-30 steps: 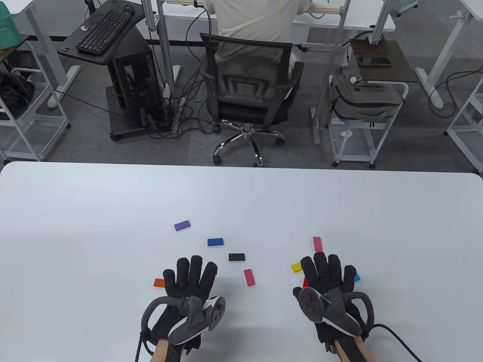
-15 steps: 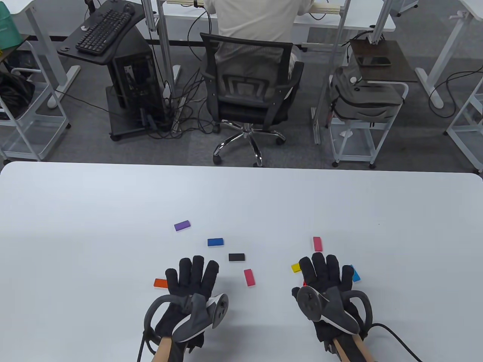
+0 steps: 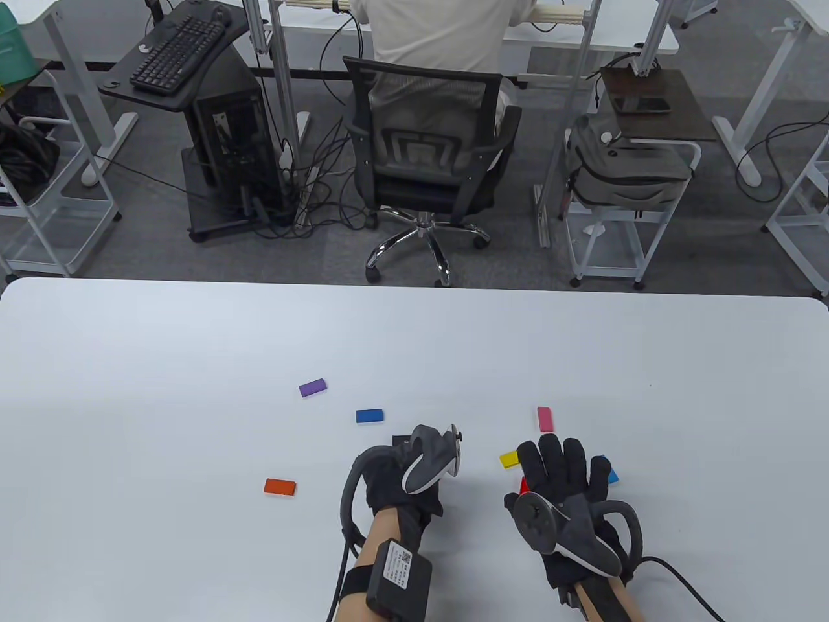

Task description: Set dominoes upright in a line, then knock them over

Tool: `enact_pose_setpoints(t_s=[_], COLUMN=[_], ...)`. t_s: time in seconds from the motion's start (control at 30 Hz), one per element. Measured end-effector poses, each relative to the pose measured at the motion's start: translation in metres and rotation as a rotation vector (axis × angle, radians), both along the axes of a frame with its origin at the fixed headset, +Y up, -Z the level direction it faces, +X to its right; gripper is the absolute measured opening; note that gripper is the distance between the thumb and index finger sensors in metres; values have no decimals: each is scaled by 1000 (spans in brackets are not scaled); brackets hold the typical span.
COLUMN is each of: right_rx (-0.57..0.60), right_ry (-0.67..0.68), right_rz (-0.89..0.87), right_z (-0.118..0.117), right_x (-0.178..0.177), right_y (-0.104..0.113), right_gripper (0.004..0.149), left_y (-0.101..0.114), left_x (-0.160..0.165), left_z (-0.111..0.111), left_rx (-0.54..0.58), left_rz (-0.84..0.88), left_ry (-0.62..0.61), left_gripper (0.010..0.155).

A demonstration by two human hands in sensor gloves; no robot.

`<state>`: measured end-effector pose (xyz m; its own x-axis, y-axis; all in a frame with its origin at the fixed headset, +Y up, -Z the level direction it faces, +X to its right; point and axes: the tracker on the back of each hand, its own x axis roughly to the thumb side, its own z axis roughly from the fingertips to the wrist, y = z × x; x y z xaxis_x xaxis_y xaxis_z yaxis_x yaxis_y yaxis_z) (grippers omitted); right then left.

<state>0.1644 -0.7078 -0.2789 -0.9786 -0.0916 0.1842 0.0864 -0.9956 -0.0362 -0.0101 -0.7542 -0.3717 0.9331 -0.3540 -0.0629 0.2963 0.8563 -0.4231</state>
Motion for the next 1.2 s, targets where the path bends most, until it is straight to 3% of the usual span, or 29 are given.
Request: enact_pose_setpoints(t_s=[0.13,0.33,0.67,0.83,1.03,1.2], right_rx=[0,1,-6,-10,-2,-2], right_ry=[-1,-9,-38,-34,-24,-15], right_rz=[2,-1,-15,-3,-2,15], right_z=[-1,-2,-6,-5,-4,-3], right_x=[1,5,14,13,11,7], right_y=[0,0,-2,-2,-2,-4], right_gripper=[73,73,73,73,73,73], left_y=[-11,-18,-16,-8,25,45], left_x=[12,26,27,17,-8,-26], left_z=[-8,-11,-5,8,45,73], left_rx=[-113,-102,-86,16,183,272], left_rz=[-45,-174,-148,-87,63,147], left_ry=[89,103,119,23,-193,-289], left_gripper=[73,69,57,59,62,48])
